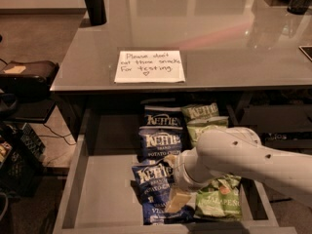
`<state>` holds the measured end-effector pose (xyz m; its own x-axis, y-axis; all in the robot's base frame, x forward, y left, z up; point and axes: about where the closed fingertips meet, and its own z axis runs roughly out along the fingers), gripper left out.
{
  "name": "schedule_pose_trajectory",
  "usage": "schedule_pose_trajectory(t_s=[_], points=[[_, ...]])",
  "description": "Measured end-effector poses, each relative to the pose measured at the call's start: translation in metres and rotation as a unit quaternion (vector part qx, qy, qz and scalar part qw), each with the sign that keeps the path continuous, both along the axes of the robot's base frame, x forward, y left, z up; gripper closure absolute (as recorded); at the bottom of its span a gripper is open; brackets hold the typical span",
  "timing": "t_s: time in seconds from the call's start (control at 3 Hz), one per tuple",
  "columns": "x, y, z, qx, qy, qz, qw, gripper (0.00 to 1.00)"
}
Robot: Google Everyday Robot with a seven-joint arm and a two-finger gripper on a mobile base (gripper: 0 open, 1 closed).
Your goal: Pick blue chip bag from top drawer and place on counter
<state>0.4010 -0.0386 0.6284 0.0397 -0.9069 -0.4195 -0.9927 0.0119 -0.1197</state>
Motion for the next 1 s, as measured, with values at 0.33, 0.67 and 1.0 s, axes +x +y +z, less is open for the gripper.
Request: schedule_pose_trajectory(t_s=[0.33,0.67,1.0], points=[[-0.0017,-0.0018,-0.0115,-0.001,0.013,-0.001,0.9999,0.22],[-0.0019,-0.0030,-0.0186,-0.004,0.020,-0.001,0.9998,0.41],[-0.0019,-0.0023,-0.0181,-0.007,0.023,-0.002,0.9997,0.63]])
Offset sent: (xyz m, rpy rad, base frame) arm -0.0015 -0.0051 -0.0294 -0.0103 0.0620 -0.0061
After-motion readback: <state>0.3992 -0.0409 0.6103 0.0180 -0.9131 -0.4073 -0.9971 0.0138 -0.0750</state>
